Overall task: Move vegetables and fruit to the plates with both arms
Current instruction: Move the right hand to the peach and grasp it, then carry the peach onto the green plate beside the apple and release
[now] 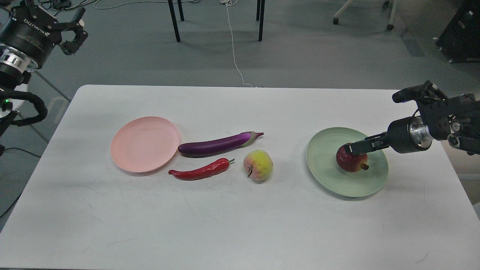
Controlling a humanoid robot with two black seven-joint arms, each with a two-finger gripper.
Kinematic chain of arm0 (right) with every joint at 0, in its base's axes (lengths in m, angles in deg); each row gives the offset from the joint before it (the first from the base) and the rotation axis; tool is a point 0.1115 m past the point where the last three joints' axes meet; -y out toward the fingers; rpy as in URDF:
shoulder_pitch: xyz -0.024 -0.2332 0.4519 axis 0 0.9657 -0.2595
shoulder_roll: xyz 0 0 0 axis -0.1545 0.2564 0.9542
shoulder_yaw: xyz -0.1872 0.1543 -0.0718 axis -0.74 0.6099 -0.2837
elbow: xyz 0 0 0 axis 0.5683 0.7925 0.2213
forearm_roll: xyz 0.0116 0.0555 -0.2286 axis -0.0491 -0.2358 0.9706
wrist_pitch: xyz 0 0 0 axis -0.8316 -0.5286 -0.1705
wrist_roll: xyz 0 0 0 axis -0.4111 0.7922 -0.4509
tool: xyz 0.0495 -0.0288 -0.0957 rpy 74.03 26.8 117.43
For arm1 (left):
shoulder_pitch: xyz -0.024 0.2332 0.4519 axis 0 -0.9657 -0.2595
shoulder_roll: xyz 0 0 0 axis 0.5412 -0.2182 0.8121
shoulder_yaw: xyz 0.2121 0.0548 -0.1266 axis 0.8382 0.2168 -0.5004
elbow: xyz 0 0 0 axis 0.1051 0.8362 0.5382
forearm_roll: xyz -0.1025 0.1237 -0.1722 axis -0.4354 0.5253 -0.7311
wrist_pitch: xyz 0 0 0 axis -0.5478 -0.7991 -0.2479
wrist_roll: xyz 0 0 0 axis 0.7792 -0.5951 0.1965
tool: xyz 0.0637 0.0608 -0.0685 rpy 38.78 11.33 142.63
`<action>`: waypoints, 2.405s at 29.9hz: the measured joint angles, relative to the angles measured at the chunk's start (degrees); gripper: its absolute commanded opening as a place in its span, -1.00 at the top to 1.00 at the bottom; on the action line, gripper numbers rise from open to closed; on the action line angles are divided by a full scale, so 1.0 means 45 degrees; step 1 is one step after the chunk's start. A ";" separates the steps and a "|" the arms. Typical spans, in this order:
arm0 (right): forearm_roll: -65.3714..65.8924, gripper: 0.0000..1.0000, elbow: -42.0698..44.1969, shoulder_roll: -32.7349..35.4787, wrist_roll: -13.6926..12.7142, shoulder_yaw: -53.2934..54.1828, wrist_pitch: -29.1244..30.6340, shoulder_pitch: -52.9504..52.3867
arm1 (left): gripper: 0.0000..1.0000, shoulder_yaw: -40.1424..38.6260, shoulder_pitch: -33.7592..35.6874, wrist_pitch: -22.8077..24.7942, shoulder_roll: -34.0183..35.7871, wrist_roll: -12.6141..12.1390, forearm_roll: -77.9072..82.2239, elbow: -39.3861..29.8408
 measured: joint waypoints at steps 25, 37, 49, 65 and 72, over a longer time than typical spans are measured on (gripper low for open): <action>-0.0207 -0.90 0.0715 -0.6586 -0.0009 -0.0035 0.0140 -0.1413 | -0.96 -0.0021 0.0022 0.0000 0.0393 0.0071 -0.0001 0.0002; -0.0206 -0.80 0.2593 -0.7986 -0.0006 -0.0084 0.0095 -0.0038 | -0.96 -0.0021 0.0011 0.0000 0.0586 0.0095 -0.0001 -0.0001; -0.0191 -0.14 0.2953 -0.8271 0.0033 -0.0049 -0.0022 0.0647 | -0.96 0.0000 -0.0016 0.0000 0.0587 0.0113 0.0031 0.0010; -0.0208 -0.12 0.0765 -0.3829 0.0064 -0.0038 -0.0012 -0.1485 | -0.96 -0.0043 0.0102 0.0000 0.0949 0.0113 0.0015 -0.0077; 0.0198 -0.14 0.0353 -0.1466 0.0050 -0.0610 -0.0001 -0.1173 | -0.96 -0.0043 0.0102 0.0000 0.0987 0.0113 0.0015 -0.0102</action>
